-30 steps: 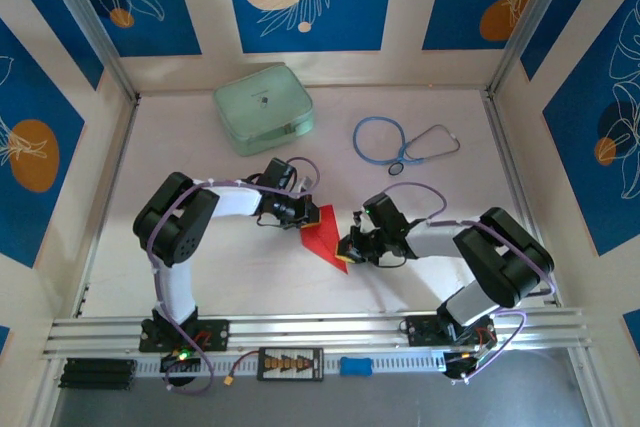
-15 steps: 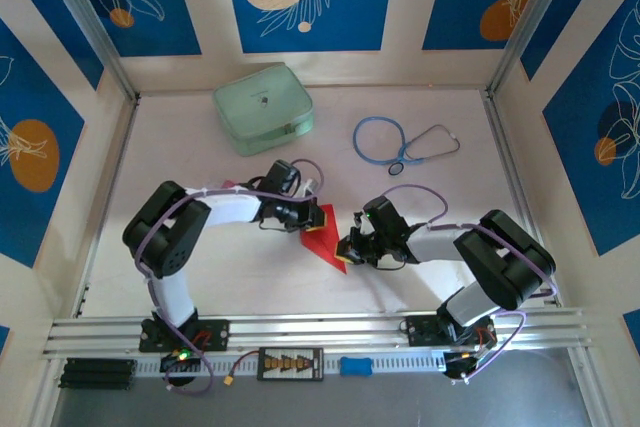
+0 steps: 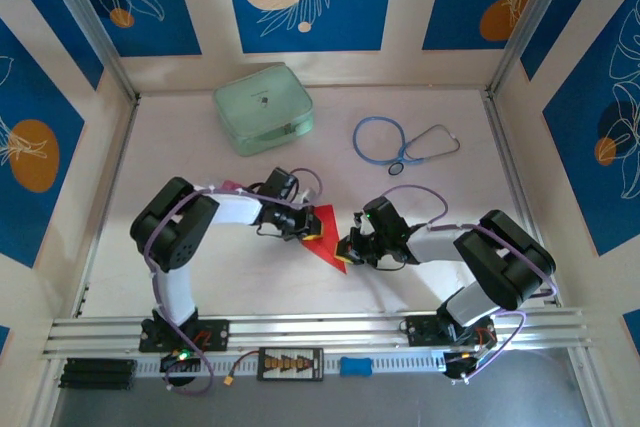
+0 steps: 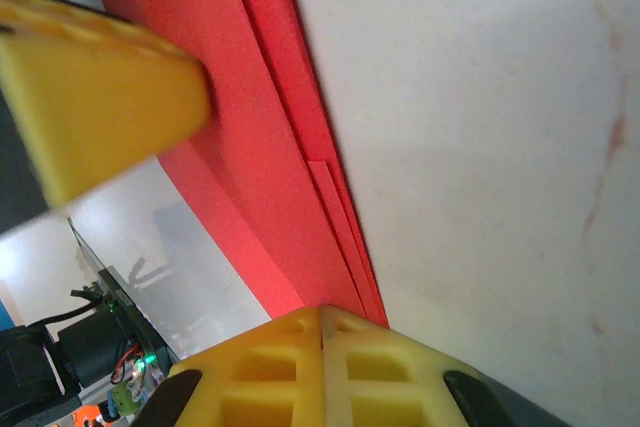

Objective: Fold a paper plane with a square sheet of paper (pick it up from the middle)
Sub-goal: Fourth fold the wing at the center of the table.

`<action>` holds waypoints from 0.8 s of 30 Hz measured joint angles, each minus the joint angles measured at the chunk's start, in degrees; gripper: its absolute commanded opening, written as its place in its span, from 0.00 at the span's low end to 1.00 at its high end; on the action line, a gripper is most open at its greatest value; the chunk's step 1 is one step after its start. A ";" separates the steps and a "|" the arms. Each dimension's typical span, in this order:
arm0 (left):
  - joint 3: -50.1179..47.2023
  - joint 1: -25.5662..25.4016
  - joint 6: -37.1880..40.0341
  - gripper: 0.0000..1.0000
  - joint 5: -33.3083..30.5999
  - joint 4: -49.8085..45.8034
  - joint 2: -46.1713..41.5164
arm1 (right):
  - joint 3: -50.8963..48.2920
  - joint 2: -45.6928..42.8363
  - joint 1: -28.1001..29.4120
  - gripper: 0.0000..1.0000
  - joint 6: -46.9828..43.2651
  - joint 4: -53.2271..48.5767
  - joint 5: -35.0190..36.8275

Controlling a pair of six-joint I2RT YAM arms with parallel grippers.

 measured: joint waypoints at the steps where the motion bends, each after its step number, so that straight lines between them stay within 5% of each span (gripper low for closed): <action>1: 0.20 0.50 0.00 0.06 0.13 -0.13 0.09 | 0.00 0.00 0.00 0.00 0.00 0.00 0.02; 12: 6.47 7.45 2.67 0.05 -2.36 -5.95 2.75 | -0.04 -0.04 0.00 0.00 -0.22 0.02 0.00; 24: 9.70 8.74 6.86 0.05 -3.91 -12.26 3.48 | -1.22 -0.90 0.00 0.00 -0.44 0.81 0.22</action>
